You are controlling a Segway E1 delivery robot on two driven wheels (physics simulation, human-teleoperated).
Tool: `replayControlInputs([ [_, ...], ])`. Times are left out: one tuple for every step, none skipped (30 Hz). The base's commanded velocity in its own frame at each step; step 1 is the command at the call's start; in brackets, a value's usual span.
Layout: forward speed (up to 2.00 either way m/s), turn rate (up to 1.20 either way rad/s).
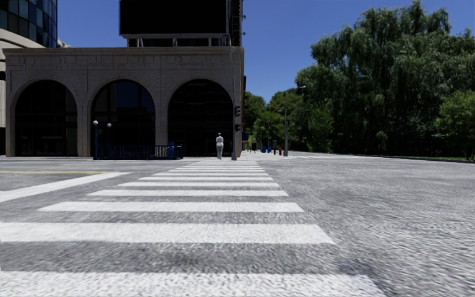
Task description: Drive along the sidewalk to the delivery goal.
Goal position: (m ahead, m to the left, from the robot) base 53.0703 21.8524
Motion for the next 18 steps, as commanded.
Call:
replayControlInputs([
  [1.55,0.00],
  [1.55,0.00],
  [1.52,0.00],
  [1.50,0.00],
  [1.45,0.00],
  [1.41,0.00],
  [1.41,0.00],
  [1.35,0.00],
  [1.29,0.00],
  [1.29,0.00],
  [1.28,0.00],
  [1.28,0.00],
  [1.27,0.00],
  [1.27,0.00],
  [1.27,0.00],
  [1.28,0.00],
  [1.29,0.00],
  [1.32,0.00],
])
